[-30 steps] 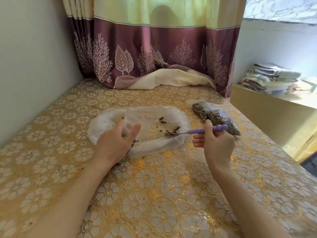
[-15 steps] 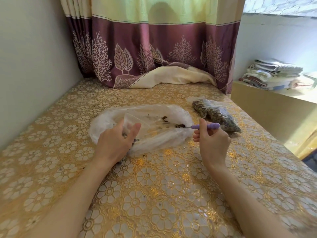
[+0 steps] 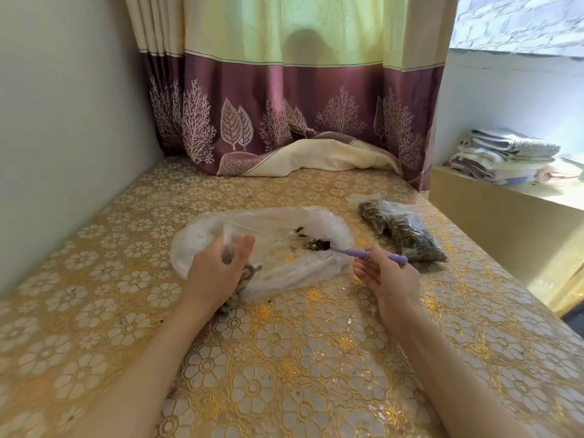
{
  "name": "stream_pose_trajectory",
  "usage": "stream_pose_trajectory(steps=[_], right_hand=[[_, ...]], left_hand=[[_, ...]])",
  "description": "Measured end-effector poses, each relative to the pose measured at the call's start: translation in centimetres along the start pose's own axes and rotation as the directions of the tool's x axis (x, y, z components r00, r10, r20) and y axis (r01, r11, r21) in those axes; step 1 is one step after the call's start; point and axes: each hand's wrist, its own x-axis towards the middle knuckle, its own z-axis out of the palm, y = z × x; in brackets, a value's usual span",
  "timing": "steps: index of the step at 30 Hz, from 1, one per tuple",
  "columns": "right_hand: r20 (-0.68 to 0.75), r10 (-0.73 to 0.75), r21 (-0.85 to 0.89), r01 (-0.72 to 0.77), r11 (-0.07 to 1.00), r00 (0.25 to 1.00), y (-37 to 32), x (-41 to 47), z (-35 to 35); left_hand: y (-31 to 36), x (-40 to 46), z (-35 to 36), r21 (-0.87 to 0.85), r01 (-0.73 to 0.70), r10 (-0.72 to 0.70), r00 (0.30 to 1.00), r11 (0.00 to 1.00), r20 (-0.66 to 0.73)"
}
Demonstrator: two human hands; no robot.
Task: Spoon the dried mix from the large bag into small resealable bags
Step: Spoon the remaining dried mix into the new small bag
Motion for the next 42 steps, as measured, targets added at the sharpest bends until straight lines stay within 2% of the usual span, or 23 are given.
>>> stream_pose_trajectory(steps=[7, 13, 17, 20, 25, 30, 42], right_hand=[[-0.001, 0.03, 0.025, -0.03, 0.999, 1.0, -0.5, -0.4, 0.2], [-0.022, 0.019, 0.004, -0.019, 1.0, 1.0, -0.8, -0.7, -0.1], [-0.047, -0.008, -0.039, 0.006, 0.999, 0.999, -1.1, -0.9, -0.3], [0.001, -0.021, -0.068, 0.021, 0.997, 1.0, -1.2, -1.2, -0.4], [0.061, 0.067, -0.018, -0.066, 0.998, 0.996, -1.4, -1.4, -0.8], [0.031, 0.083, -0.026, -0.082, 0.996, 0.996, -1.5, -1.4, -1.2], [-0.064, -0.048, -0.156, 0.038, 0.987, 0.997, -1.5, -0.2, -0.1]], left_hand=[[0.8, 0.4, -0.9, -0.183, 0.026, -0.039, 0.997, 0.983, -0.07], [1.4, 0.3, -1.3, -0.334, 0.067, -0.081, 0.996, 0.94, -0.027], [1.3, 0.4, -1.2, -0.323, 0.04, -0.04, 0.999, 0.945, 0.009], [1.5, 0.3, -1.1, -0.358, -0.006, 0.012, 1.0, 0.934, 0.016], [1.3, 0.3, -1.4, -0.43, 0.037, -0.017, 0.999, 0.902, 0.05], [1.4, 0.2, -1.4, -0.444, 0.052, -0.024, 0.997, 0.895, 0.067], [1.2, 0.2, -1.1, -0.446, 0.045, -0.018, 0.998, 0.894, 0.064]])
